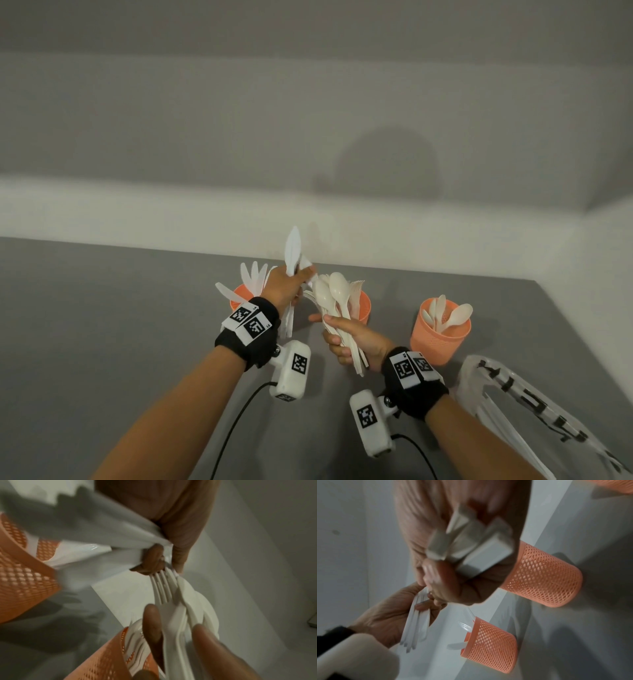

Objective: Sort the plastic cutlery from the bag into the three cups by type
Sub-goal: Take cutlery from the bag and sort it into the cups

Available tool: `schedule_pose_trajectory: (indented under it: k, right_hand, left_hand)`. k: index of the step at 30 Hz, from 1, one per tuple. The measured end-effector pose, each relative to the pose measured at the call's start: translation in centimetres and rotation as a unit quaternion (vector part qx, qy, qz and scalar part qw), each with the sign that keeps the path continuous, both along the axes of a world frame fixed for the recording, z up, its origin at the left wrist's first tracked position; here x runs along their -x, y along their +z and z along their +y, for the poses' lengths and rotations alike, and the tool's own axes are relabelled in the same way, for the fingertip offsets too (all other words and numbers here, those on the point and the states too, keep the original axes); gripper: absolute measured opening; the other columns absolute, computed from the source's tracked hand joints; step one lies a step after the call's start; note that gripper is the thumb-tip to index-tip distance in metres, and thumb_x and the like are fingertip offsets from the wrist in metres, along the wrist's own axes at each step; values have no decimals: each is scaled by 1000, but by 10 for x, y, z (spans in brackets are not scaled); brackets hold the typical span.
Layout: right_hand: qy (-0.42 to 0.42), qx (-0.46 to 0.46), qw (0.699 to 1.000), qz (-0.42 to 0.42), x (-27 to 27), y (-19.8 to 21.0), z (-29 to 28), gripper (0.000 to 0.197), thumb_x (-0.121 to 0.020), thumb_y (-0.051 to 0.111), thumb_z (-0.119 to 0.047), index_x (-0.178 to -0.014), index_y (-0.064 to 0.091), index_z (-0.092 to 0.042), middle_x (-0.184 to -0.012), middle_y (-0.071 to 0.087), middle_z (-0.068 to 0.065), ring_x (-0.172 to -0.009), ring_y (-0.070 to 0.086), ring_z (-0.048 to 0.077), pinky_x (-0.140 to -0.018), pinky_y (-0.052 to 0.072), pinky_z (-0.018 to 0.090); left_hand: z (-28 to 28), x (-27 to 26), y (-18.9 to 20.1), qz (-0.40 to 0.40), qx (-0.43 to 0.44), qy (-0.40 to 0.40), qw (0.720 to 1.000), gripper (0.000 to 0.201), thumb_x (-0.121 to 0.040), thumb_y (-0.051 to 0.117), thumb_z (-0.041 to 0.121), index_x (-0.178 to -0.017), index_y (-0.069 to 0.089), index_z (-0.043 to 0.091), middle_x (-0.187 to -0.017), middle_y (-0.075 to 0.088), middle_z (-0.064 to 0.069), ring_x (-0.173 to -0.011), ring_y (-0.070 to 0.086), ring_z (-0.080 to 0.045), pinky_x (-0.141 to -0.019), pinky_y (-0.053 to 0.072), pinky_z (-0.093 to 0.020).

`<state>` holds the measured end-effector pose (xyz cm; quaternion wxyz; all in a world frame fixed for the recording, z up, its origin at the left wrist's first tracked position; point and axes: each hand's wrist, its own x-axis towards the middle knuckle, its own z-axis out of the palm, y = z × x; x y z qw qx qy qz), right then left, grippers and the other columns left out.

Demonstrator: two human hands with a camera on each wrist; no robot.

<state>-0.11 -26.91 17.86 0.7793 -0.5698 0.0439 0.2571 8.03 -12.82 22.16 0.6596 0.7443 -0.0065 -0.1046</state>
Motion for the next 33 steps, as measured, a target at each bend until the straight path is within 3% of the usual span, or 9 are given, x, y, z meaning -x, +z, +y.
schedule_pose_trajectory:
  k: [4,7,10,14,18,24,27,30,33]
  right_hand:
    - [10,27,1000,0,0,1,1,18,-96,45,-26,-107,58,-20,-50,43,-9,-34,35,1,-35,29,12]
    - [15,66,998,-1,-2,-1,0,13,-95,49,-24,-102,59,-22,-52,47,-7,-35,37,1,-35,30,12]
    - [21,108,994,-1,-3,-2,1,8,-95,51,-25,-101,57,-23,-53,46,-6,-35,38,2,-35,32,13]
    - [-37,80,996,13,-10,-7,1,13,-94,51,-30,-103,53,-22,-46,39,-9,-34,33,1,-34,28,13]
    - [-78,80,994,11,-20,-9,2,17,-92,54,-35,-98,52,-19,-43,33,-10,-31,28,1,-31,23,14]
    - [-91,88,992,-8,-24,-10,7,22,-91,55,-36,-82,50,-17,-43,30,-10,-33,26,2,-34,27,15]
    - [-90,94,992,-8,-24,-10,8,25,-92,53,-37,-76,49,-18,-43,30,-10,-32,27,2,-35,30,15]
    - [-87,102,991,3,-24,-13,9,27,-92,53,-38,-75,48,-18,-42,31,-10,-32,28,2,-37,32,16]
    - [-86,93,992,11,-23,-14,11,29,-92,53,-39,-72,46,-18,-41,32,-10,-33,29,3,-37,31,16]
  left_hand:
    - [6,-12,11,-12,71,65,995,22,-100,39,25,-83,49,15,-58,68,3,-55,49,-14,-48,41,-20]
    - [17,-27,22,2,164,159,974,17,-99,40,25,-101,46,10,-53,64,1,-57,57,-18,-56,48,-29]
    - [31,-43,38,-43,221,239,944,19,-96,49,26,-104,47,9,-58,46,-2,-44,47,-13,-46,51,-24]
    - [44,-58,56,-161,135,296,932,34,-83,66,39,-71,42,17,-55,41,-3,-41,39,-14,-38,38,-18]
    - [47,-65,43,-191,79,285,936,48,-81,66,44,-57,37,15,-52,38,-5,-42,39,-16,-35,37,-16]
    - [49,-63,-19,-158,1,250,955,45,-84,63,42,-62,47,6,-53,48,-11,-46,47,-17,-41,39,-7]
    - [51,-59,-45,-142,-12,226,964,35,-83,67,33,-68,52,5,-59,56,-13,-53,55,-17,-56,45,-20]
    - [54,-56,-57,-132,-24,221,966,21,-78,73,24,-79,53,17,-79,64,-15,-69,63,-24,-71,52,-35]
    - [55,-53,-54,-149,-55,211,965,22,-77,73,19,-88,55,15,-86,62,-7,-82,60,-20,-81,49,-34]
